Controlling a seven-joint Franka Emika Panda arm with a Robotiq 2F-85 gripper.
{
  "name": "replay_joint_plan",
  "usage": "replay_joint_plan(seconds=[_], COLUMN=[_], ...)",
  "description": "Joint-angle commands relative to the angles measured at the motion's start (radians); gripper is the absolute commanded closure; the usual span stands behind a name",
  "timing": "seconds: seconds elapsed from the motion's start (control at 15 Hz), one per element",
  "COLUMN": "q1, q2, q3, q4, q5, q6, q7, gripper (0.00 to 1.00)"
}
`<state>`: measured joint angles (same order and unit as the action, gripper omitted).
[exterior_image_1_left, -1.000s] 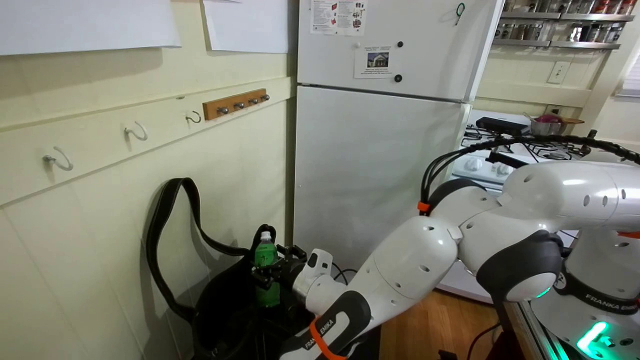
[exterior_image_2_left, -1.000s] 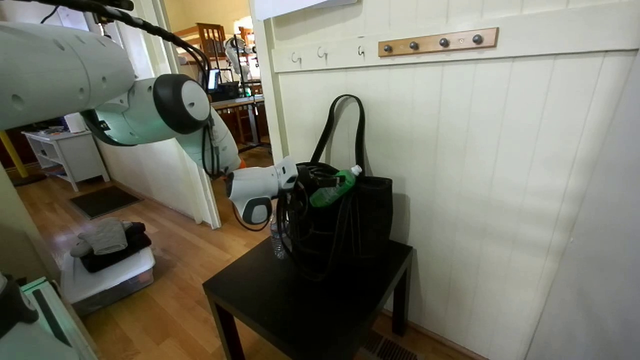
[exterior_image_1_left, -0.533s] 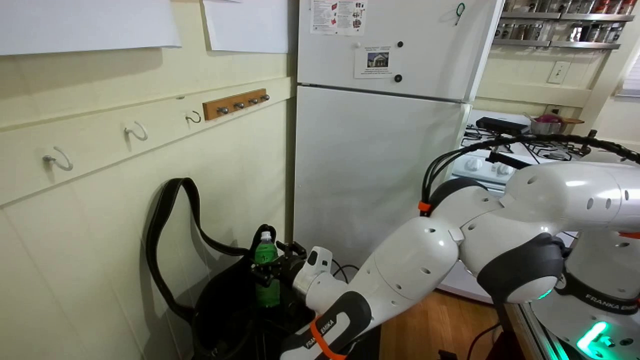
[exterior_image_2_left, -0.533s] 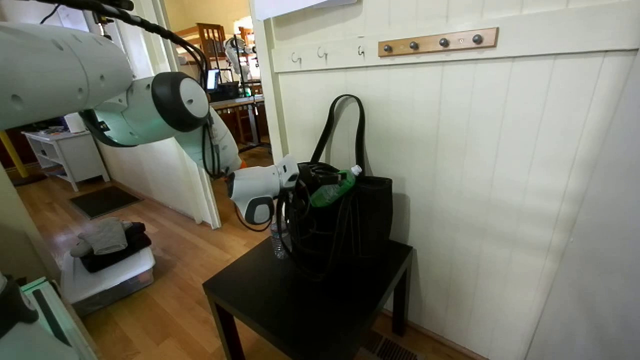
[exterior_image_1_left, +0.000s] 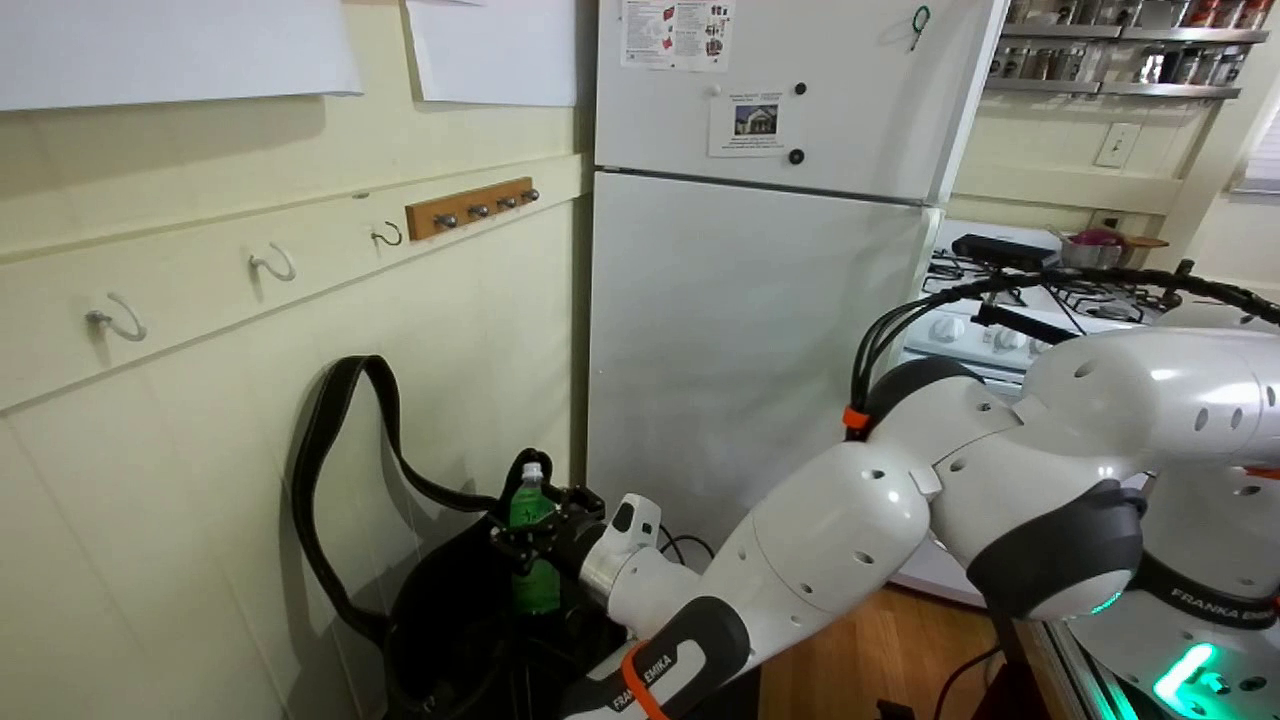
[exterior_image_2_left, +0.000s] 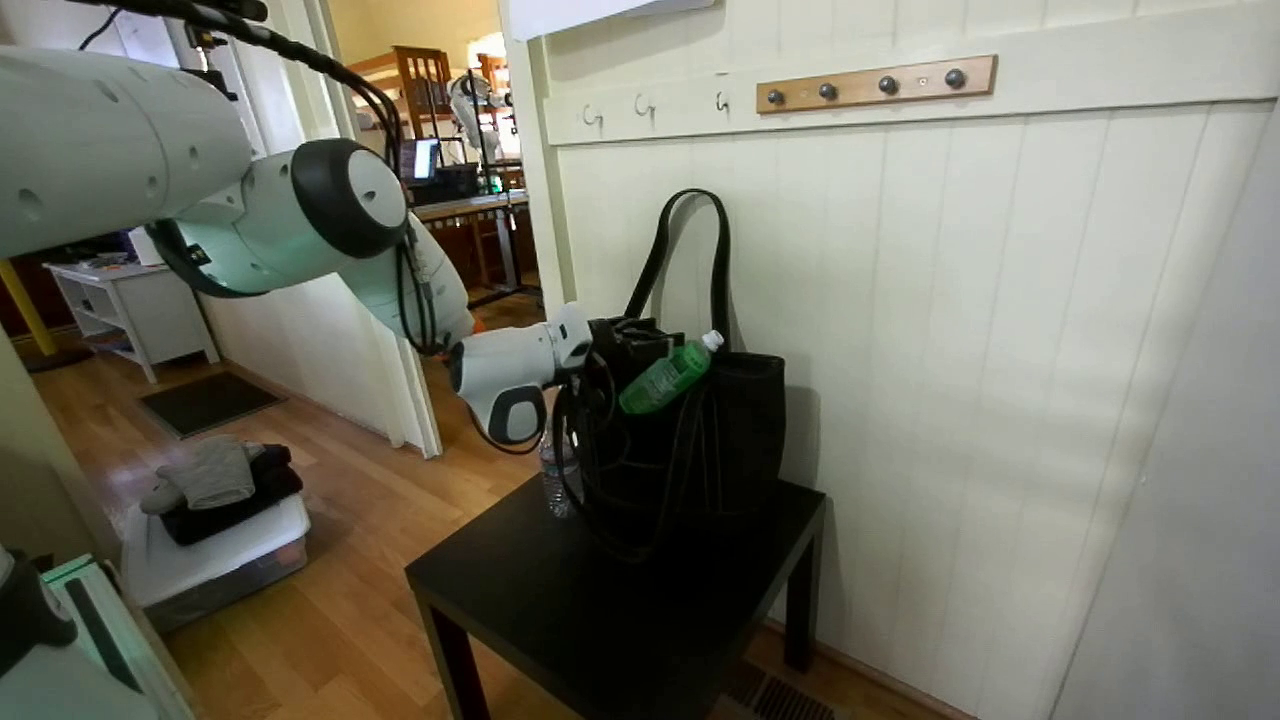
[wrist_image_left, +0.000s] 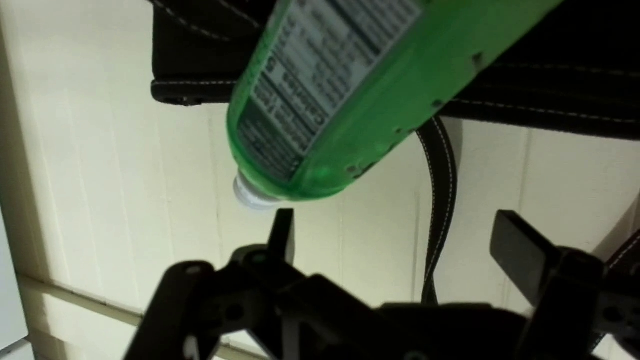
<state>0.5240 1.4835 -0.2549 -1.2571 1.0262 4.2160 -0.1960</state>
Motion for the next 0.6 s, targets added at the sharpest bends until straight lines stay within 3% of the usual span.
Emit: replay_joint_plan(seconds=[0.0,0.53], q1=[-0.014,0.009], q2=[0.001,-0.096], q3=[0.018,0.0], q4=[-0.016,-0.184], q5=[-0.037,-0.021], q6=[0.005,0.012], q7=[0.069,0.095], gripper=[0.0,0.0])
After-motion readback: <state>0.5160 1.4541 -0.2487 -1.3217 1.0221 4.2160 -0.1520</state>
